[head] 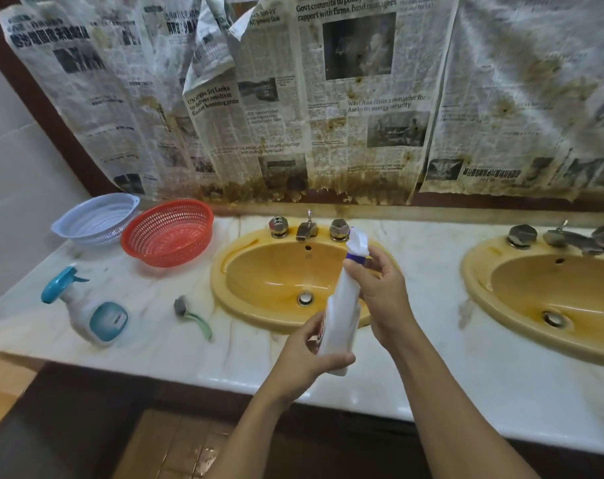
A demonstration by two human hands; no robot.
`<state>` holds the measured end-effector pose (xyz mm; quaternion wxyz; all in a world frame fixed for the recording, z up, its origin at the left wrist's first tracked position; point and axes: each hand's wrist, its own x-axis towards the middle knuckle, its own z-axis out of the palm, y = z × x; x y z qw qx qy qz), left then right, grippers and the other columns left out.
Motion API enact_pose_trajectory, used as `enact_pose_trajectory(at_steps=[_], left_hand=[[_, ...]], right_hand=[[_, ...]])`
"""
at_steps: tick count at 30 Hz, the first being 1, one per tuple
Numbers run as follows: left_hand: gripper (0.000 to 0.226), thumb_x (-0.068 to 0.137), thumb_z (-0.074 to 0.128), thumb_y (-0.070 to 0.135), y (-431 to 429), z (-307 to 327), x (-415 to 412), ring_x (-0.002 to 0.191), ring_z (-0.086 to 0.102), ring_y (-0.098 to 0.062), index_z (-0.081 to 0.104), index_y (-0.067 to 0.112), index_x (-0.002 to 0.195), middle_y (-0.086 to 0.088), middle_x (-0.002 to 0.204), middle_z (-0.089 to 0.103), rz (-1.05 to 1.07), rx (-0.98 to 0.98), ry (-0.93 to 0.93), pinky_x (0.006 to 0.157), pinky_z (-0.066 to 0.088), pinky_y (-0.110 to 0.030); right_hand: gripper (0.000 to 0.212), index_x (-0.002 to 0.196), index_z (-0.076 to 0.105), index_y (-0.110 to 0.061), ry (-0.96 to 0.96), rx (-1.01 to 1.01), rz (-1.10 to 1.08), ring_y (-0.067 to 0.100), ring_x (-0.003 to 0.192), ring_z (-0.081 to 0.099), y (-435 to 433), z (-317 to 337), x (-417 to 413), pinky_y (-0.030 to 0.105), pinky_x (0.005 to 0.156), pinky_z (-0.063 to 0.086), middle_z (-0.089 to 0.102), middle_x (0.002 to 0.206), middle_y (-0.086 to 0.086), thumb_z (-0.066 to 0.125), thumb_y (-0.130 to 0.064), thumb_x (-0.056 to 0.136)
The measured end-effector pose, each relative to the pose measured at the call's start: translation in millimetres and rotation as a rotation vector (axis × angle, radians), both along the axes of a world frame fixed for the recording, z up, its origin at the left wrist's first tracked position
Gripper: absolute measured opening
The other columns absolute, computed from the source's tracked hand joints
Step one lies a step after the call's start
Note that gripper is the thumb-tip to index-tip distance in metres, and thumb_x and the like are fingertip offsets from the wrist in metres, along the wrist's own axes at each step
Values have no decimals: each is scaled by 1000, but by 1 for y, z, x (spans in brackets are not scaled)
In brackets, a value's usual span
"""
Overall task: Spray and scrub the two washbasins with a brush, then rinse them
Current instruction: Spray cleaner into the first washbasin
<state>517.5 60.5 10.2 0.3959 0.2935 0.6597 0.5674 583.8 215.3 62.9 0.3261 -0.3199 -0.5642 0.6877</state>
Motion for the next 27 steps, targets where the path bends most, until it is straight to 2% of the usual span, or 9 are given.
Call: enact_pose_trajectory(at_steps=[3, 5, 9, 13, 16, 19, 22, 27], left_hand=[[73, 70, 95, 17, -10, -8, -5, 104, 68, -15, 63, 41, 131, 7, 119, 69, -20, -23, 7, 76, 57, -23], [70, 72, 93, 18, -15, -13, -13, 106, 67, -7, 62, 39, 131, 14, 118, 71, -63, -48, 28, 78, 55, -20], [73, 66, 95, 39, -32, -25, -35, 105, 66, -6, 63, 41, 131, 13, 118, 70, -106, -120, 47, 83, 55, -21], [73, 65, 96, 40, -54, -45, -46, 100, 68, -5, 64, 38, 131, 12, 117, 70, -122, -146, -5, 84, 59, -25], [63, 68, 95, 35, -68, -52, -57, 101, 69, -8, 68, 39, 125, 13, 113, 72, -161, -160, -33, 87, 60, -29], [53, 72, 93, 33, -74, -53, -68, 100, 69, -5, 69, 40, 118, 18, 110, 73, -208, -202, -20, 89, 60, -28], [58, 69, 93, 40, -71, -50, -73, 104, 69, -10, 68, 41, 121, 16, 115, 72, -211, -212, -12, 90, 60, -30], [55, 69, 95, 28, -62, -48, -73, 100, 69, -8, 70, 40, 118, 17, 109, 74, -173, -188, -23, 87, 59, -24]], right_hand=[[42, 115, 67, -30, 3, -55, 25, 22, 85, 70, -10, -8, -12, 43, 76, 55, 71, 92, -7, 82, -36, 76], [32, 113, 67, -25, -11, -60, 31, 23, 77, 71, -17, -13, -22, 40, 69, 54, 72, 90, -2, 80, -28, 84], [21, 105, 68, -17, -127, -100, -26, 21, 65, 69, -36, -23, -43, 35, 63, 52, 73, 93, 6, 76, -29, 89], [25, 96, 72, -16, -305, -127, -123, 23, 62, 68, -57, -44, -65, 44, 69, 56, 73, 74, 3, 72, -38, 85], [21, 82, 69, -12, -395, -136, -214, 34, 72, 72, -68, -54, -75, 51, 77, 60, 67, 57, 2, 65, -33, 80], [21, 84, 68, -13, -384, -150, -200, 34, 73, 72, -73, -60, -79, 53, 79, 59, 69, 60, 2, 66, -34, 81], [23, 101, 68, -20, -311, -139, -161, 23, 74, 73, -72, -59, -79, 46, 75, 59, 73, 78, -1, 72, -39, 88], [12, 88, 64, -24, -270, -246, -230, 24, 62, 65, -57, -56, -78, 40, 69, 54, 64, 67, 4, 72, -33, 87]])
